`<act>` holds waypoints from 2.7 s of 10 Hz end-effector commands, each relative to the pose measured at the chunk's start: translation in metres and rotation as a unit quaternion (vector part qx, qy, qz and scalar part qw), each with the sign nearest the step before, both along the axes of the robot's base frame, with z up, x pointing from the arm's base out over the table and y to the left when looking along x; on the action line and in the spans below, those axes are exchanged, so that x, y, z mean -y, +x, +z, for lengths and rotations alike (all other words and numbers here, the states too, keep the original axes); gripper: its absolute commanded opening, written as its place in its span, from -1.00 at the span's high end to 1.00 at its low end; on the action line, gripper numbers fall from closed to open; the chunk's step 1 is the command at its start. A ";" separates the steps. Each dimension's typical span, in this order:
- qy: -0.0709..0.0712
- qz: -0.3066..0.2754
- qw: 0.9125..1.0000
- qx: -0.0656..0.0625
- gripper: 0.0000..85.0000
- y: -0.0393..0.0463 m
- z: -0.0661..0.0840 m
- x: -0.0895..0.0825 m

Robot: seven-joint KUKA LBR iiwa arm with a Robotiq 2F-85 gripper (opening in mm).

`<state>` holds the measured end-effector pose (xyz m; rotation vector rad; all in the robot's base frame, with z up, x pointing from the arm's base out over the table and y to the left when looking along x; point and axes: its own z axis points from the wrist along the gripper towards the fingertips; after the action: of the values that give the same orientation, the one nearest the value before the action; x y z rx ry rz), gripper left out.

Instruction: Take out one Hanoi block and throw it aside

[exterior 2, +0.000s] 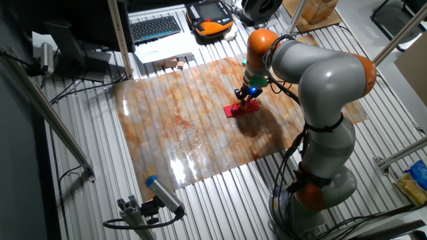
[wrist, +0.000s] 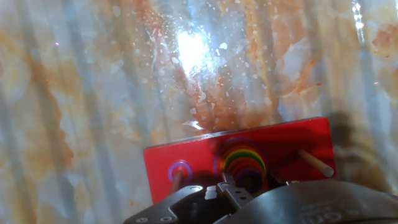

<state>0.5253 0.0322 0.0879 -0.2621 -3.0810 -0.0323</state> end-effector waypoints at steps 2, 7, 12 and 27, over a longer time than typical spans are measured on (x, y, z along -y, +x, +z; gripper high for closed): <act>-0.001 -0.001 1.000 0.002 0.20 -0.0012 -0.001 -0.002; -0.002 0.001 1.000 0.002 0.20 0.0005 0.001 0.001; -0.004 0.001 1.000 0.005 0.20 -0.0002 0.000 0.000; 0.010 0.022 1.000 -0.003 0.60 0.0004 0.004 0.001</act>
<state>0.5257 0.0309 0.0923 -0.1926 -3.0774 -0.0602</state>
